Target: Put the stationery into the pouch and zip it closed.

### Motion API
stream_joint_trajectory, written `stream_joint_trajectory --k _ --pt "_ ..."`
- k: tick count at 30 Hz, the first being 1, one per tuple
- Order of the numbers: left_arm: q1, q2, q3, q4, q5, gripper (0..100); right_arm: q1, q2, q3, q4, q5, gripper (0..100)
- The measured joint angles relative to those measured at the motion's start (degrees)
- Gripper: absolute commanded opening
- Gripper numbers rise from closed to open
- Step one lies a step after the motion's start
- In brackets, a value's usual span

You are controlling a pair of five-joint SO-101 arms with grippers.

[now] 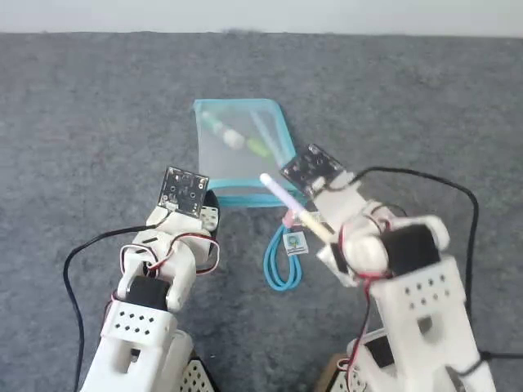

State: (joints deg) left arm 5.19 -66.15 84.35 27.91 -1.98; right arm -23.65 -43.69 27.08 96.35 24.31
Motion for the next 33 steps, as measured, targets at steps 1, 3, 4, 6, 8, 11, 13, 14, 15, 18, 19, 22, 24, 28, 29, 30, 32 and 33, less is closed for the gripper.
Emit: stream_joint_trajectory --k 1,3,4,6,8,11,13,14,15,18,19,22,24,28,29,30,32,33 --pt "0.0 0.0 0.0 0.0 0.0 1 -0.09 2.11 -0.97 0.0 -0.09 0.7" --pt "0.0 0.0 0.0 0.0 0.0 1 -0.26 6.42 -2.99 0.0 -0.18 0.7" --pt "0.0 0.0 0.0 0.0 0.0 1 -0.26 8.44 -3.96 0.0 -0.35 0.7" --pt "0.0 0.0 0.0 0.0 0.0 1 -0.18 12.22 -6.15 0.0 -0.44 0.7" --pt "0.0 0.0 0.0 0.0 0.0 1 -0.18 13.89 -8.09 0.0 -0.44 0.7" --pt "0.0 0.0 0.0 0.0 0.0 1 -0.35 13.1 -10.9 0.44 -1.23 0.7" --pt "0.0 0.0 0.0 0.0 0.0 1 -0.44 10.46 -12.57 1.49 -2.11 0.7" --pt "0.0 0.0 0.0 0.0 0.0 1 -0.44 8.7 -13.36 2.2 -2.2 0.7" --pt "0.0 0.0 0.0 0.0 0.0 1 -0.35 7.03 -13.89 3.08 -2.29 0.7" --pt "0.0 0.0 0.0 0.0 0.0 1 -0.44 3.25 -14.07 4.04 -2.29 0.7" --pt "0.0 0.0 0.0 0.0 0.0 1 -0.44 2.55 -13.45 4.04 -2.29 0.7" --pt "0.0 0.0 0.0 0.0 0.0 1 -1.41 1.67 -10.11 4.04 -1.05 0.7" --pt "0.0 0.0 0.0 0.0 0.0 1 -3.52 1.49 -7.74 4.04 0.35 0.7" --pt "0.0 0.0 0.0 0.0 0.0 1 -7.74 -0.09 -5.54 4.04 1.14 0.7" --pt "0.0 0.0 0.0 0.0 0.0 1 -8.62 -0.35 -5.36 4.04 1.23 0.7" --pt "0.0 0.0 0.0 0.0 0.0 1 -8.97 -0.44 -5.36 4.04 1.23 0.7" --pt "0.0 0.0 0.0 0.0 0.0 1 -9.05 -0.53 -5.36 4.04 1.23 0.7" --pt "0.0 0.0 0.0 0.0 0.0 1 -9.05 -0.44 -5.36 4.04 1.23 0.7"
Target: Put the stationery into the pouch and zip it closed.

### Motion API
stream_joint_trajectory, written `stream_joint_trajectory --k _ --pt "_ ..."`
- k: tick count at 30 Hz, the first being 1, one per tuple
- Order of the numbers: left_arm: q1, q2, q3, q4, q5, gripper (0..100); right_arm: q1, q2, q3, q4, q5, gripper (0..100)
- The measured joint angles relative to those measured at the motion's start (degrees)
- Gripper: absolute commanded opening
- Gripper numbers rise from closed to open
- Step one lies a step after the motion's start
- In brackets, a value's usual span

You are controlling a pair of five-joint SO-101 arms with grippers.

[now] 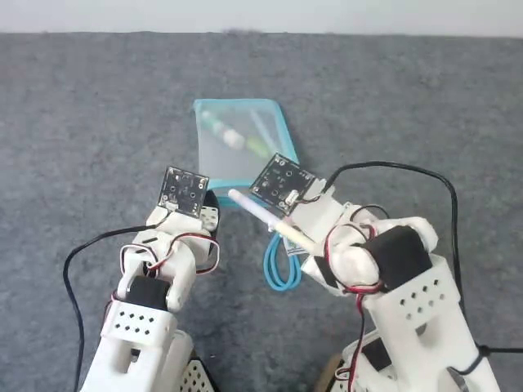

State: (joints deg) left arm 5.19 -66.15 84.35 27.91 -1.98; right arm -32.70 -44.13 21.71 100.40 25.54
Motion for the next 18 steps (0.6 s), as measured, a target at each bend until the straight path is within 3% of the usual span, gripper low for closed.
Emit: stream_joint_trajectory --k 12,18 --pt "0.0 0.0 0.0 0.0 0.0 1 0.0 12.57 0.09 -7.65 -2.64 0.7" --pt "0.0 0.0 0.0 0.0 0.0 1 3.25 22.68 -1.76 -13.54 -7.56 0.7"
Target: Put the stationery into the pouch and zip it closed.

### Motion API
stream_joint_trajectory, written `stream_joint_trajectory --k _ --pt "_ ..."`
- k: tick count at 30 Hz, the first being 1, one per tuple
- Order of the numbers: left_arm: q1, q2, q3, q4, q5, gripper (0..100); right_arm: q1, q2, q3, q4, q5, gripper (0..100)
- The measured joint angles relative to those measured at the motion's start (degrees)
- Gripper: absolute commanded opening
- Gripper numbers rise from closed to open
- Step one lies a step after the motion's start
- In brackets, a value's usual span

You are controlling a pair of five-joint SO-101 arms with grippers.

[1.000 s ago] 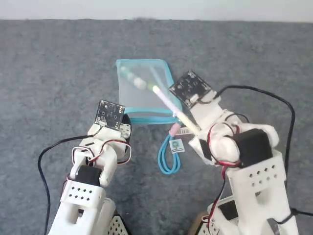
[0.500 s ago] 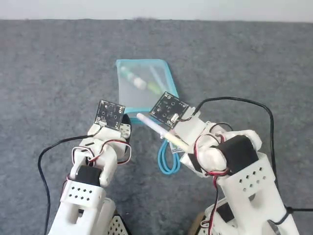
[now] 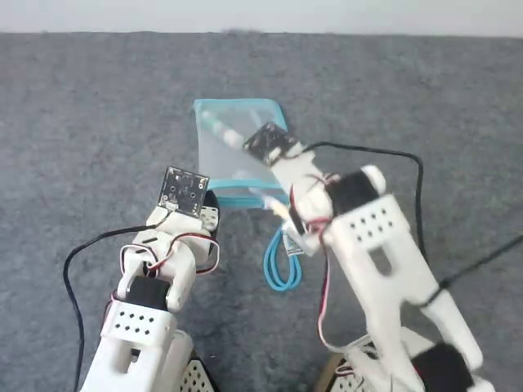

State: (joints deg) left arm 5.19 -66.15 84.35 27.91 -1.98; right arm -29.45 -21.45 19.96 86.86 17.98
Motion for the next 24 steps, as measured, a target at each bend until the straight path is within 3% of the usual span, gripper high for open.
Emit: stream_joint_trajectory --k 8,15,21,24 --pt "0.0 0.0 0.0 0.0 0.0 1 0.18 13.19 -13.19 -0.62 -6.42 0.9" --pt "0.0 0.0 0.0 0.0 0.0 1 -7.03 24.18 -24.79 -0.7 -6.86 1.5" --pt "-0.26 0.0 0.0 0.0 0.18 1 -9.93 30.07 -33.05 -0.62 -6.95 21.3" --pt "-0.18 0.0 0.0 0.0 0.09 1 -10.2 30.68 -34.9 -0.62 -6.95 25.8"
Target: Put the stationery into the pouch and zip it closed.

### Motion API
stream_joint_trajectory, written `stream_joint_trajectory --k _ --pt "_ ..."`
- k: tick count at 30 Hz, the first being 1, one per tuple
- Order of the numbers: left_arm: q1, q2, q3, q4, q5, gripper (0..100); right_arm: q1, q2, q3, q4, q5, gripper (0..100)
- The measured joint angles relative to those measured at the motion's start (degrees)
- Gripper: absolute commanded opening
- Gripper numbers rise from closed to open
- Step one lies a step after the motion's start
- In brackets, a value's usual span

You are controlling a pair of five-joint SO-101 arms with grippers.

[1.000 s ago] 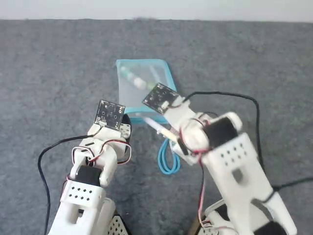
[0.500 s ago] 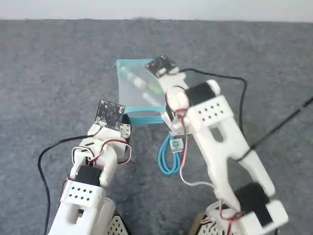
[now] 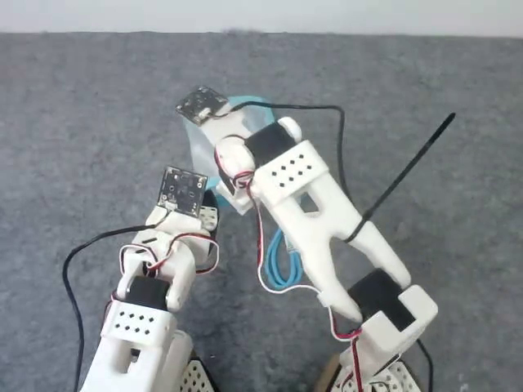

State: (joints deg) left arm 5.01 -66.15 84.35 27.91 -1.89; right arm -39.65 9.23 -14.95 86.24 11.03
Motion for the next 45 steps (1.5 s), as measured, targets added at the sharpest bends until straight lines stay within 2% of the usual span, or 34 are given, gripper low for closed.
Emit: stream_joint_trajectory --k 6,11,16,20,24,28,38,45 --pt "0.18 0.0 0.0 -0.09 0.18 1 -0.62 -1.67 -0.62 1.14 0.0 25.7" --pt "-0.09 0.0 0.0 0.0 0.0 1 1.05 -10.37 -0.79 5.19 0.09 25.7" --pt "-0.09 0.0 0.0 0.0 -0.09 1 7.12 -16.97 -0.18 11.69 0.09 25.7" --pt "-0.09 0.0 0.0 0.0 -0.09 1 13.1 -17.76 8.26 12.57 0.09 25.7" --pt "-0.09 0.0 0.0 0.0 -0.09 1 17.93 -17.76 22.51 7.12 0.09 25.7" --pt "-0.09 0.0 0.0 0.0 -0.09 1 17.49 -17.76 35.52 -1.32 0.09 25.7" --pt "-0.09 0.0 0.0 0.0 -0.09 1 15.38 -17.76 45.71 -20.48 0.26 25.8" --pt "-0.09 0.0 0.0 0.0 -0.09 1 15.3 -17.76 46.07 -22.24 18.73 25.9"
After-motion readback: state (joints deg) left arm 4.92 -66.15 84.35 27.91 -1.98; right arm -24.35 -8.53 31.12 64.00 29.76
